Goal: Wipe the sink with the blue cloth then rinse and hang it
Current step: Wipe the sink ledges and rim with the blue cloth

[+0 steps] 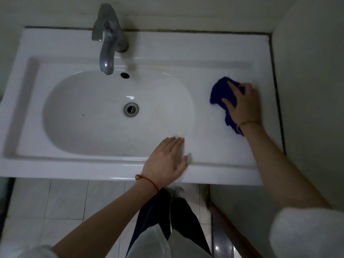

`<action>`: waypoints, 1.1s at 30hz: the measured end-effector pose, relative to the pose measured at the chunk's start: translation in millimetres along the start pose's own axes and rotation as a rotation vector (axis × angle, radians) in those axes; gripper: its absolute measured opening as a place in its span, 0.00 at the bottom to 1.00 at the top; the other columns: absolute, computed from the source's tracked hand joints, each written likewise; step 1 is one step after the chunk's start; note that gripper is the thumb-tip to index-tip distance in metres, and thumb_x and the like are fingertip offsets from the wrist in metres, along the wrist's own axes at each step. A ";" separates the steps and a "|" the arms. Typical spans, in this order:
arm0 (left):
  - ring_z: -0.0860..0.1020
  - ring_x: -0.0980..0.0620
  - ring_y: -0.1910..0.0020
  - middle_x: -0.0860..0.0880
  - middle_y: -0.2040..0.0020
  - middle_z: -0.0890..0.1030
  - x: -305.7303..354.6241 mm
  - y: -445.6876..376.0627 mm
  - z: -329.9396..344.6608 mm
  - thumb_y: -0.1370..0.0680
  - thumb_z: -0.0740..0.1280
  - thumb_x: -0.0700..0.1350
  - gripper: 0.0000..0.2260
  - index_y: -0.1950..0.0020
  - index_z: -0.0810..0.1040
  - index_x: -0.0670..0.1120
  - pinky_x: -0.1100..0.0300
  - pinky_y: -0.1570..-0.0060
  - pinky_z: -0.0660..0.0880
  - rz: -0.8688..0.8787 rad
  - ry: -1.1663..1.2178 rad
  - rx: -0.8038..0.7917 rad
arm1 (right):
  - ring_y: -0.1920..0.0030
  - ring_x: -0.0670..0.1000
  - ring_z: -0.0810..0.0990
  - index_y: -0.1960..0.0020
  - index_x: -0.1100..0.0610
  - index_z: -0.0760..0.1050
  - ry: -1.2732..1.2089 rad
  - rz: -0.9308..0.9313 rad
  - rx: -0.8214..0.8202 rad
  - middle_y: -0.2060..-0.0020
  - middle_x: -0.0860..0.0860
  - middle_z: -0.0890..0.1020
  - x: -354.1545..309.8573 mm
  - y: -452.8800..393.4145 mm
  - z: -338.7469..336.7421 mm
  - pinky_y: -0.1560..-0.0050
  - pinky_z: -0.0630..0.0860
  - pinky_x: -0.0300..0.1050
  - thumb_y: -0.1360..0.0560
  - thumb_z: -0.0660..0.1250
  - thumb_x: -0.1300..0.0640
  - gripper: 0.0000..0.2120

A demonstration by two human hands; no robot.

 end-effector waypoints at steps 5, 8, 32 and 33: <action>0.72 0.48 0.30 0.44 0.32 0.77 -1.4 0.1 0.0 0.20 0.59 0.55 0.25 0.28 0.72 0.40 0.55 0.25 0.61 -0.006 0.007 0.000 | 0.41 0.61 0.69 0.27 0.52 0.67 -0.034 -0.157 -0.027 0.38 0.59 0.71 -64.5 -6.4 25.5 0.40 0.69 0.55 0.22 0.63 0.48 0.25; 0.72 0.48 0.30 0.44 0.31 0.77 -0.3 0.4 -1.0 0.20 0.59 0.55 0.26 0.28 0.72 0.40 0.58 0.24 0.58 -0.004 -0.008 0.002 | 0.40 0.57 0.67 0.26 0.48 0.64 -0.069 -0.285 -0.107 0.37 0.55 0.70 -74.9 49.8 23.0 0.37 0.67 0.52 0.21 0.63 0.48 0.25; 0.71 0.46 0.29 0.43 0.31 0.76 -0.4 3.8 -3.5 0.19 0.53 0.59 0.29 0.27 0.71 0.40 0.55 0.24 0.58 -0.012 -0.026 -0.060 | 0.41 0.50 0.66 0.27 0.47 0.65 -0.149 -0.238 -0.540 0.38 0.50 0.69 -33.7 112.0 -16.5 0.37 0.61 0.41 0.21 0.63 0.54 0.23; 0.71 0.45 0.30 0.43 0.31 0.76 -0.2 4.8 -4.5 0.19 0.53 0.59 0.29 0.28 0.72 0.40 0.54 0.24 0.59 -0.008 -0.029 -0.056 | 0.42 0.49 0.68 0.27 0.47 0.65 -0.144 -0.195 -0.616 0.39 0.50 0.70 -25.4 115.4 -21.9 0.37 0.63 0.43 0.21 0.63 0.53 0.23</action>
Point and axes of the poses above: each hand's wrist, its own y-axis away from the middle knuckle, its own z-axis out of the palm, x = y × z, the point moved 6 cm from there along -y, towards the middle knuckle
